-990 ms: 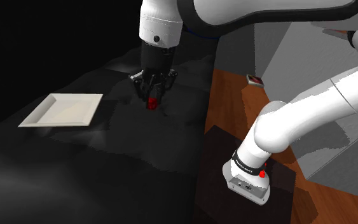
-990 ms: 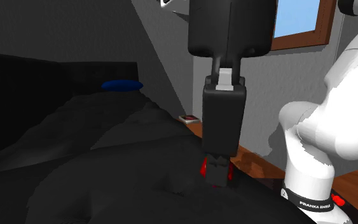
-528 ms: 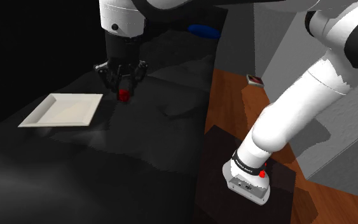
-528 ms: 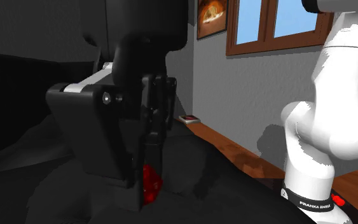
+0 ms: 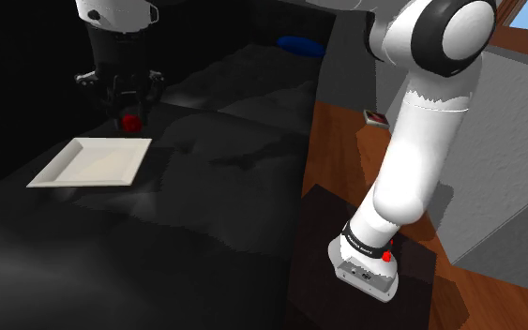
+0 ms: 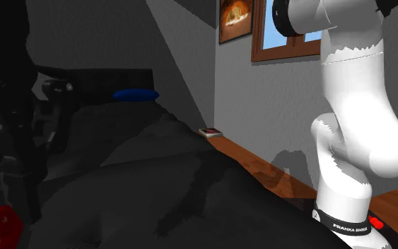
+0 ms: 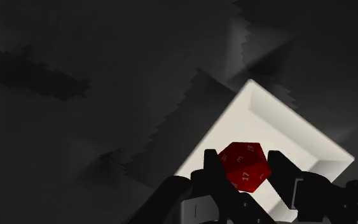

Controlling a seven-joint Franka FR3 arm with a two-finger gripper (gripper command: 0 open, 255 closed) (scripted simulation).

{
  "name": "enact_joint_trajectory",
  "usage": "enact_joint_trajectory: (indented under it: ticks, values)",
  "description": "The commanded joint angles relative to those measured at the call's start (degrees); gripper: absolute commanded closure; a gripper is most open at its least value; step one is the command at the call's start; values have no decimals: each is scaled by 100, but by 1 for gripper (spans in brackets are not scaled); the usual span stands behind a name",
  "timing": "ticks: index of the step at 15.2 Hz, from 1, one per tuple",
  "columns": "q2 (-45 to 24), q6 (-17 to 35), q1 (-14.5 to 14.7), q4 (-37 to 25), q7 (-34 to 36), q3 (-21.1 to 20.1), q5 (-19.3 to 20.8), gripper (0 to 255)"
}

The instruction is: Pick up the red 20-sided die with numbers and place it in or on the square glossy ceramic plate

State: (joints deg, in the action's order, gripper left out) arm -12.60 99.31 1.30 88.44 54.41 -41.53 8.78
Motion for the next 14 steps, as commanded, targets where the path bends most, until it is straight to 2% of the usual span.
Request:
enact_joint_trajectory:
  ticks: [1, 5, 6, 14]
  values:
    - [-637, -213, 257, -705, 148, 44, 413, 255]
    - [-1974, -963, 1063, -2659, 209, 292, 1126, 255]
    - [-2681, -1455, 1562, -3889, 115, 445, 1440, 255]
    - [-2397, -621, 1198, -2717, 215, 426, 1291, 255]
